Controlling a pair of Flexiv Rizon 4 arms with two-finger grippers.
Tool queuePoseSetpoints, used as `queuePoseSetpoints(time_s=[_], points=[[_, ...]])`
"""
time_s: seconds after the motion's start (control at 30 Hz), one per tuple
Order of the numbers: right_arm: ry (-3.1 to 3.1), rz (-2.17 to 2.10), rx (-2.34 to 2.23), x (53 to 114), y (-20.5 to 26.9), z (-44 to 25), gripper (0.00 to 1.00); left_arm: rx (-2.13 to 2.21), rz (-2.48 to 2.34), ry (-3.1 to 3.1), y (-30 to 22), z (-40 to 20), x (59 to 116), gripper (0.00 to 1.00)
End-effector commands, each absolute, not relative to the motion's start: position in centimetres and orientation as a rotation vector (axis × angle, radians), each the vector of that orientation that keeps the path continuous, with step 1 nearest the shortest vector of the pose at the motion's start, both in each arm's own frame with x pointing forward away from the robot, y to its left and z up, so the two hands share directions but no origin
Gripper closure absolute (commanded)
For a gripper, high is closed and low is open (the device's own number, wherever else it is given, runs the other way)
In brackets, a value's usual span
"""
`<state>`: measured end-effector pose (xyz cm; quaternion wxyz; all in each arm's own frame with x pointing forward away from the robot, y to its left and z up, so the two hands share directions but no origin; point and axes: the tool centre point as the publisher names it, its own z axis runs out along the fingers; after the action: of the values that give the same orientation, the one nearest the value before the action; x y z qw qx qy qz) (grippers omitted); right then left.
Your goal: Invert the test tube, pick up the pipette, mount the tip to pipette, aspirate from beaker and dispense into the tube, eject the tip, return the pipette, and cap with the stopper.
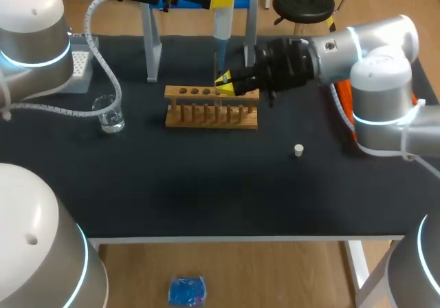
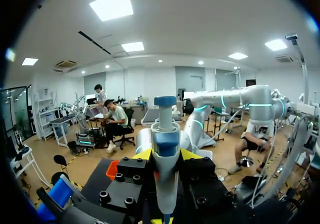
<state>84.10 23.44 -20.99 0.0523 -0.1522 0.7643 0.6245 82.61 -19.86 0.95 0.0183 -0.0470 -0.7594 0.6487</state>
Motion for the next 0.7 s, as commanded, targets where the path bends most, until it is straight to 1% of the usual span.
queuePoseSetpoints(time_s=[0.03,0.7], points=[[2.328,1.9,-0.458,84.4,24.1,-20.9,1.0,-0.148,2.015,-2.357,-19.9,1.0,82.6,1.0],[2.297,1.938,-0.467,84.1,23.8,-19.7,1.0,-0.148,2.015,-2.357,-19.9,1.0,82.6,1.0]])
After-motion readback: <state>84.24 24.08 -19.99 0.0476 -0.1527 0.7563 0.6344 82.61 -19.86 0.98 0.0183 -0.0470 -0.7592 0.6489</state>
